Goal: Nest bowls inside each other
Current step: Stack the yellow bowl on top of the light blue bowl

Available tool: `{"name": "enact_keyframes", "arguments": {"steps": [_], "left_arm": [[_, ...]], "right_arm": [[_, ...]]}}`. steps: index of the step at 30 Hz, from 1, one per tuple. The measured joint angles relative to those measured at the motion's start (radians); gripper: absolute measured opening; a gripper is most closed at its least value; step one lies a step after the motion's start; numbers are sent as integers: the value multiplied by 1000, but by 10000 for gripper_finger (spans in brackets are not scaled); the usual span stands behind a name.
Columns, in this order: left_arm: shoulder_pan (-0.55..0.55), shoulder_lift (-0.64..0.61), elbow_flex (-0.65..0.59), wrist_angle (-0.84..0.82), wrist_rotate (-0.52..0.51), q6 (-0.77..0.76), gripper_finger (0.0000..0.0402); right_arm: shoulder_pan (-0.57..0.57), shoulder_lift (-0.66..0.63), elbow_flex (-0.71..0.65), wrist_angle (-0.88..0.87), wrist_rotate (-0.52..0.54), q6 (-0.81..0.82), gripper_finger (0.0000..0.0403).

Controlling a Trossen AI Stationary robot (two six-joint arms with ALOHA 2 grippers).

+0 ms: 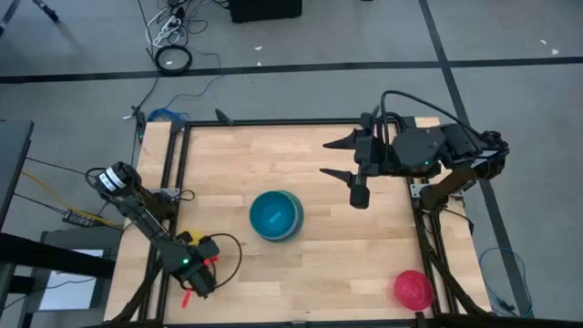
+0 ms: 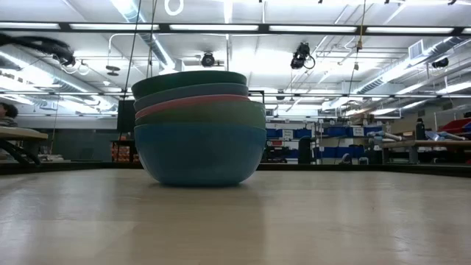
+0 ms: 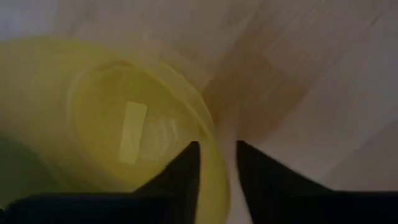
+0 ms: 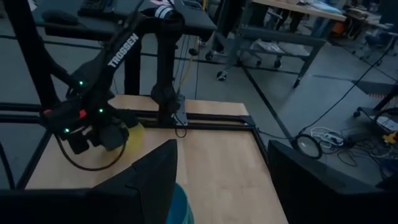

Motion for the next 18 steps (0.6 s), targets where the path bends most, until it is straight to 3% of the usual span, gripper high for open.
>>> {"name": "enact_keyframes", "arguments": {"steps": [3, 5, 11, 18], "left_arm": [[24, 0, -1, 0, 4, 54, 35], [42, 0, -1, -14, 2, 73, 12], [80, 0, 94, -115, -11, 96, 6], [83, 0, 285, -294, -165, 120, 31]], "right_arm": [[3, 0, 0, -2, 19, 0, 235], [3, 0, 0, -6, 23, 0, 235], [3, 0, 0, -22, 27, 0, 235], [3, 1, 0, -22, 42, -1, 235]]}}
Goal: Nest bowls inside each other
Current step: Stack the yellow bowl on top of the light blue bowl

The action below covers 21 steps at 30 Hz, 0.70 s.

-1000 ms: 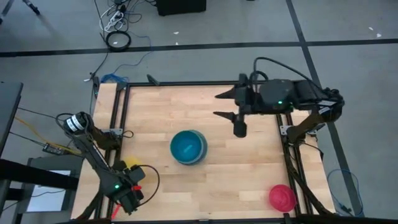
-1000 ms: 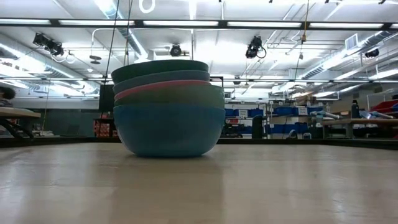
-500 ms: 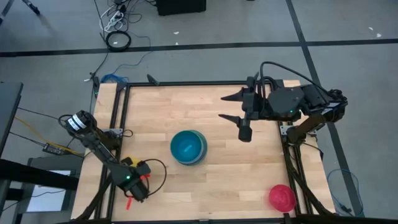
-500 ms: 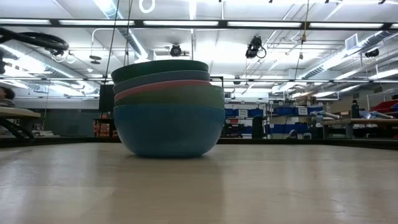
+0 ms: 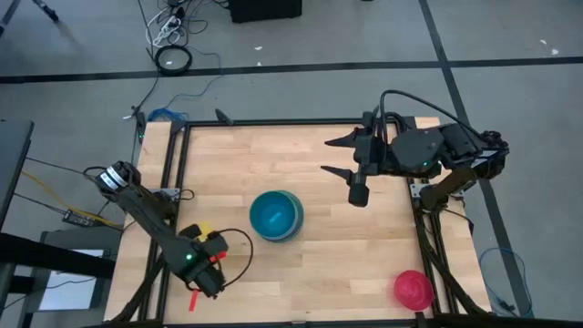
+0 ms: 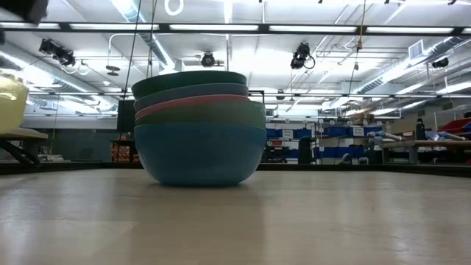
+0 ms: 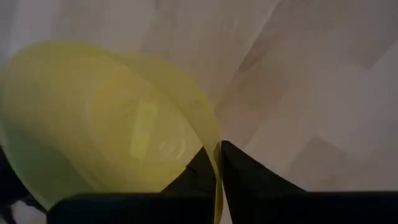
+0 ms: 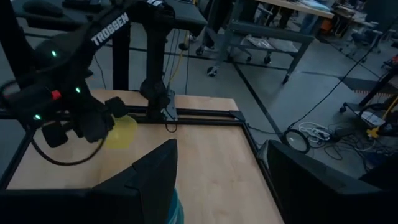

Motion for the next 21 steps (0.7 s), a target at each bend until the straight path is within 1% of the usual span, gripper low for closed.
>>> {"name": "enact_keyframes", "arguments": {"steps": [1, 3, 4, 6, 11, 14, 17, 21], "left_arm": [[6, 0, 25, -23, -14, 4, 31], [26, -1, 58, -45, -46, 37, 20], [35, -1, 71, -49, -76, 63, 12], [60, -1, 98, -46, -128, 128, 7], [149, -1, 187, -37, -241, 360, 5], [205, -1, 245, -8, -303, 536, 4], [264, -1, 264, 82, -306, 714, 3], [342, -1, 250, 187, -255, 885, 2]], "right_arm": [[0, 0, 0, 0, 0, 0, 235], [-1, 0, 0, 0, 0, 0, 235], [-1, 0, 0, 1, 0, 0, 235], [-2, 0, 0, 2, 0, 0, 235], [-4, 0, 0, 2, 0, 0, 235], [-4, 0, 0, -3, 11, -1, 235], [-4, 0, 0, -43, 22, 0, 235], [-2, -6, 0, -116, 22, 44, 235]]}}
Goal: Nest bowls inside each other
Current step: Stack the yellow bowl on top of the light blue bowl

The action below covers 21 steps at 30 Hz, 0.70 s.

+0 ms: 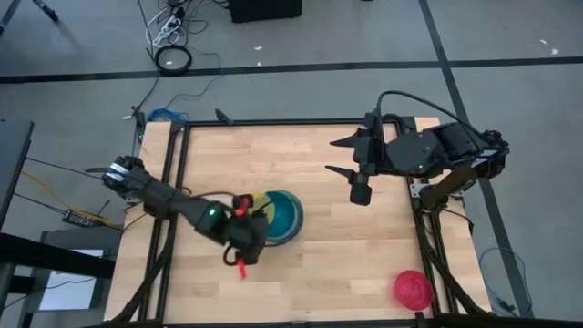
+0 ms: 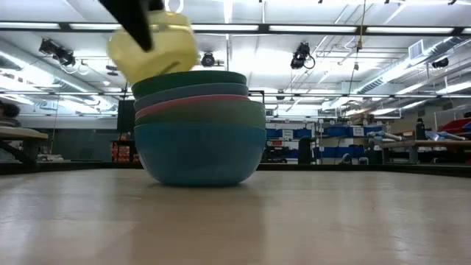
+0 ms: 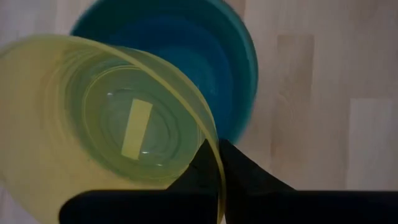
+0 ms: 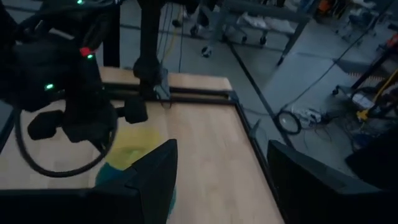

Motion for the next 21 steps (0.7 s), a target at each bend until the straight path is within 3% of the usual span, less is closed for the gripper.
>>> {"name": "enact_keyframes", "arguments": {"steps": [6, 12, 14, 21], "left_arm": [[85, 7, -11, 112, 67, 146, 3], [115, 55, -11, 196, 169, 218, 14], [116, 73, -11, 183, 178, 217, 28], [113, 89, -10, 164, 182, 165, 107]], "right_arm": [[28, -26, 0, -137, 1, 106, 229], [72, -32, 0, -420, 11, 365, 238], [93, -32, -11, -497, 8, 478, 242], [167, -68, -194, -489, -117, 706, 247]]}}
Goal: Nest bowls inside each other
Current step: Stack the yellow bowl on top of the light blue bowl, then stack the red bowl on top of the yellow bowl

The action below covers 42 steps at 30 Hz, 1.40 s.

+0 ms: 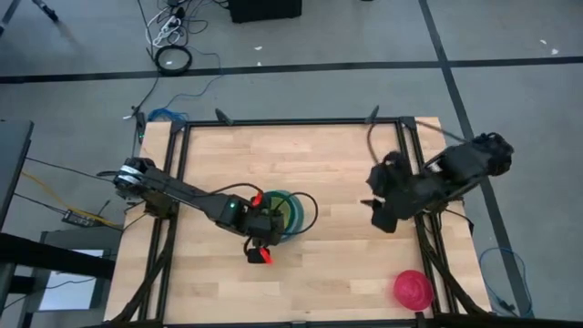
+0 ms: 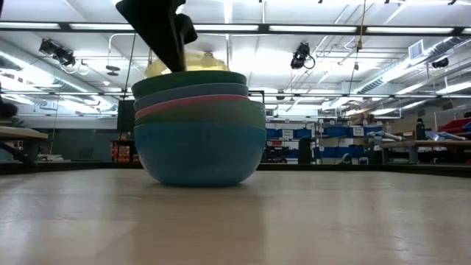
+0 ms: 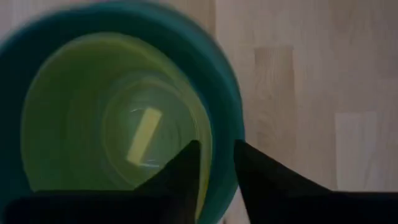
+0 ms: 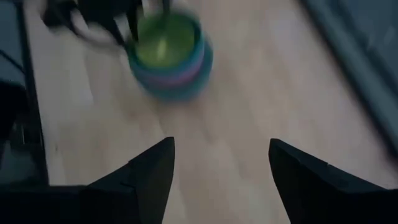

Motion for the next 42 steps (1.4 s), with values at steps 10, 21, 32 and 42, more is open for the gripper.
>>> {"name": "enact_keyframes", "arguments": {"steps": [10, 21, 32, 42], "left_arm": [[-41, 1, 18, -49, 25, -63, 206], [-87, 1, 285, -284, -203, -30, 224], [-93, -1, 545, -509, -427, -7, 224], [-89, -1, 678, -534, -525, 75, 224]], "right_arm": [[146, -51, -520, 88, -330, 503, 247], [430, -10, -766, 549, -433, 1028, 239], [669, 137, -770, 748, -355, 1473, 233], [665, 278, -770, 886, -368, 1484, 222]]}}
